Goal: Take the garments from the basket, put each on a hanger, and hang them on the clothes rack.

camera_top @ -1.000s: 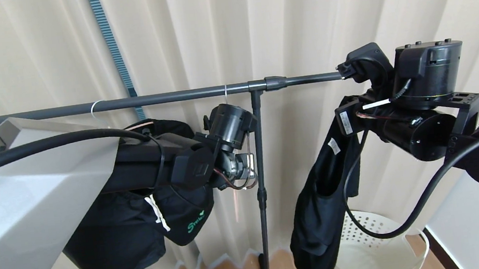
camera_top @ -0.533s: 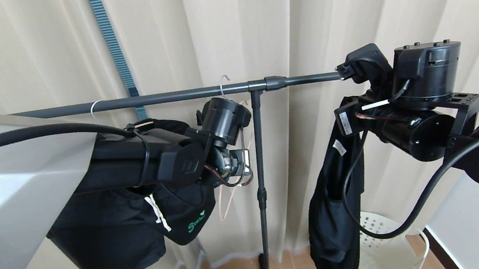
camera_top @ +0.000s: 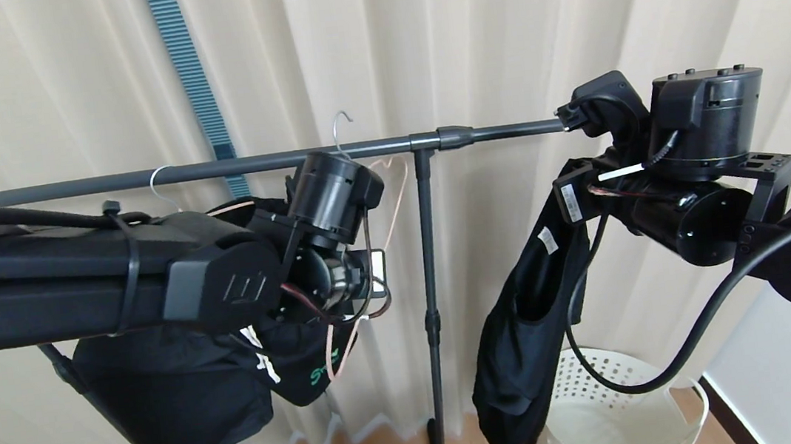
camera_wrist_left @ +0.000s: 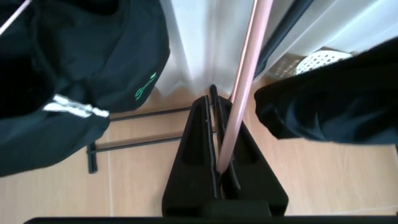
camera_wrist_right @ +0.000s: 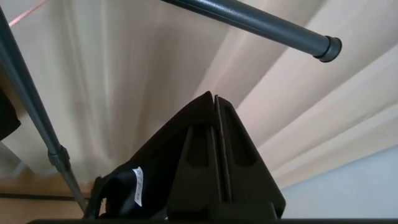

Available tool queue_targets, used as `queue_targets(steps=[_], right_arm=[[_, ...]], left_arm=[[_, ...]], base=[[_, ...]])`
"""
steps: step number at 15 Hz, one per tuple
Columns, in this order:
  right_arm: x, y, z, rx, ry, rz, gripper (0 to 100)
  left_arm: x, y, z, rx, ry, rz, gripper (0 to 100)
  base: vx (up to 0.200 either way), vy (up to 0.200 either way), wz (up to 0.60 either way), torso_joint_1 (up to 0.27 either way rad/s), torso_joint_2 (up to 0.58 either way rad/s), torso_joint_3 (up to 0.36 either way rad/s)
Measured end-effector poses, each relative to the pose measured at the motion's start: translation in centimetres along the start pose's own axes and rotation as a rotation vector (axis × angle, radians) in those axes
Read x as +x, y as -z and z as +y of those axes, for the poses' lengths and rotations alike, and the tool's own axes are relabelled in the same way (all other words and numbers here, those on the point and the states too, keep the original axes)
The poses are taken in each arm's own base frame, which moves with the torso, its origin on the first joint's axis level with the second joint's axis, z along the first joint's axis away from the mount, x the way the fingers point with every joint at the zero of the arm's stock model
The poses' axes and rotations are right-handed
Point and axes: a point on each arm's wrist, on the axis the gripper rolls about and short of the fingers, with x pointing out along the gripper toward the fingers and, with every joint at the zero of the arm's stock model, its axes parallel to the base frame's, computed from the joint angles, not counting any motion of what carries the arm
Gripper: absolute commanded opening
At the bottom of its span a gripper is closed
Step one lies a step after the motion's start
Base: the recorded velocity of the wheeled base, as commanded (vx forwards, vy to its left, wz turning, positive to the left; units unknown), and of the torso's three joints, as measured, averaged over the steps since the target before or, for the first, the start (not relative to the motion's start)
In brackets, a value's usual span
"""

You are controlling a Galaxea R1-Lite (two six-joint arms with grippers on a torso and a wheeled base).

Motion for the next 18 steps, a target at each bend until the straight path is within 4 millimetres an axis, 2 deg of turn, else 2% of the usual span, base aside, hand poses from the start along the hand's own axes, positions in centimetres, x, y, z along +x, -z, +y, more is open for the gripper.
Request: queue_targets(steps=[4,8,11,15,18], right_arm=[[0.0,0.0,0.0,-0.001,0.0,0.001,0],[-0.1,0.0,0.1,-0.003,-0.005,0.001,0],[-0.1,0.1,0.2,-0.003,-0.005,0.001,0],[0.0,0.1,0.1,-0.004,-0.002,0.002,0],[0.2,0.1,-0.1,-0.002,0.008,0.004,0]], left_arm=[[-4.2,2.4,2.3,0.045,0.005,0.023,0],[-8.5,7.3,5.1,0.15,0.024,0.073,0],[-11.0,10.5,7.1,0.229,0.065,0.045,0],[-12.1,12.9,8.5,0.321,0.176,-0.051,0],[-12.2,13.8,8.3,0.435,0.361,-0.142,0]], base=[[0.0,0.0,0.0,0.0,0.0,0.0],[0.0,0.0,0.0,0.0,0.0,0.0],[0.0,0.0,0.0,0.0,0.0,0.0],[0.0,0.0,0.0,0.0,0.0,0.0],[0.0,0.0,0.0,0.0,0.0,0.0]])
